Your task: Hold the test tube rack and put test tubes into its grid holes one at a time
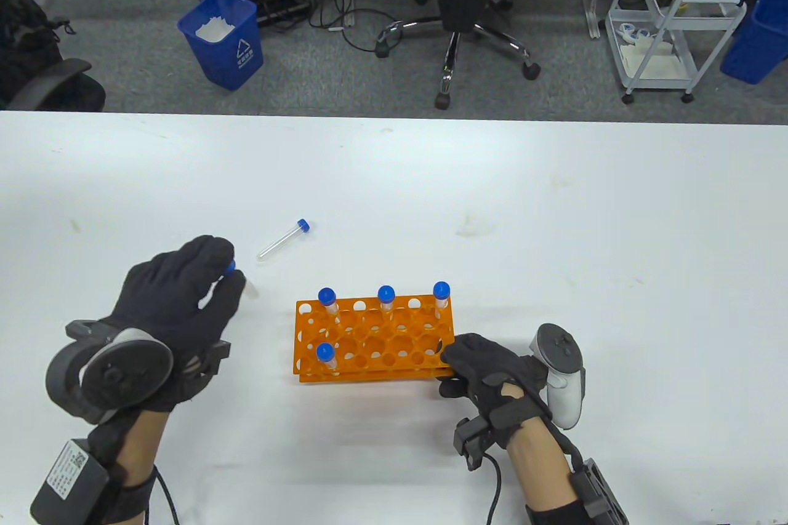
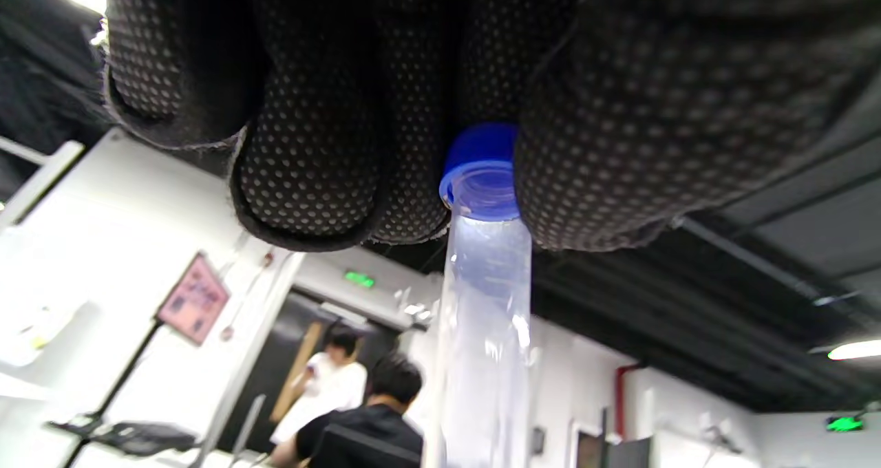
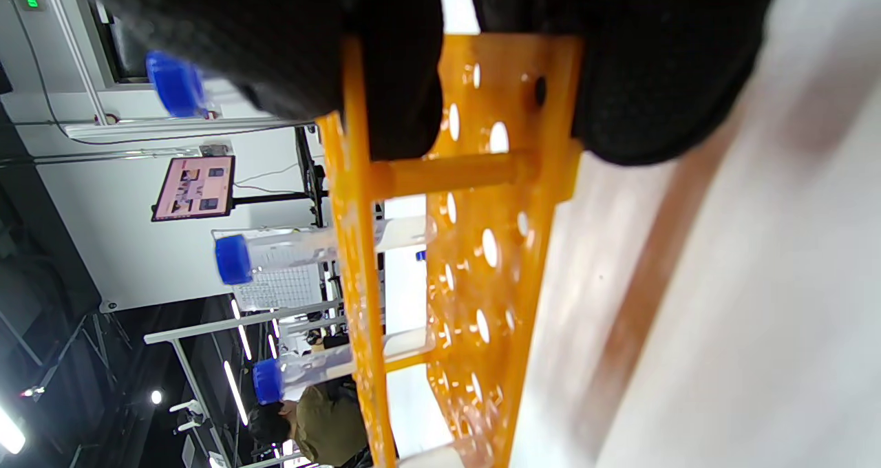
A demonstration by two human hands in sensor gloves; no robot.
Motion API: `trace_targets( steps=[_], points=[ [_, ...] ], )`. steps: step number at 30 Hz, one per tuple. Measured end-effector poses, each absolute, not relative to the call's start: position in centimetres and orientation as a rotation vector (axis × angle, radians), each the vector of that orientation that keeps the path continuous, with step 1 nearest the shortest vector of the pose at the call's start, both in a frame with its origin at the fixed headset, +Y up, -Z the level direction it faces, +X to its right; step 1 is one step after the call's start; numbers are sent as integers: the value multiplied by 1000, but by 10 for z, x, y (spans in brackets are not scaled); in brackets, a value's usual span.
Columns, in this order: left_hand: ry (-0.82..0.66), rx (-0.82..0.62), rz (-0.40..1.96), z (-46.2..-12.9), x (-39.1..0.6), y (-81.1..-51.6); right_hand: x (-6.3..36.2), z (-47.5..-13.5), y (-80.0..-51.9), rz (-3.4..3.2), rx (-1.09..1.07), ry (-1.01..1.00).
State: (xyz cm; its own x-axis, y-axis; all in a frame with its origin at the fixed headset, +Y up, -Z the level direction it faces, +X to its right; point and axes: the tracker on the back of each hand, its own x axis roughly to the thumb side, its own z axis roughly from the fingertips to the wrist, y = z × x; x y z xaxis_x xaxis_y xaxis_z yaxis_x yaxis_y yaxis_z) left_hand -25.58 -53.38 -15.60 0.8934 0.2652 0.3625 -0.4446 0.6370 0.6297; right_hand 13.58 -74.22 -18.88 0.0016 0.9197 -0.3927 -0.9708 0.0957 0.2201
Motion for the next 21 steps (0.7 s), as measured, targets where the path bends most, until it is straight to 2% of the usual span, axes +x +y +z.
trace_targets(
  steps=[4,11,21],
  points=[
    [-357,823,399,-128,-209,-536,133,-189,-742,1492,-126,504],
    [-498,741,171,-110,-134,-559,134,-189,-743,1493,-125,502],
    [-516,792,-99,-102,-83,-587,135,-189,-744,1494,-118,496]
  ],
)
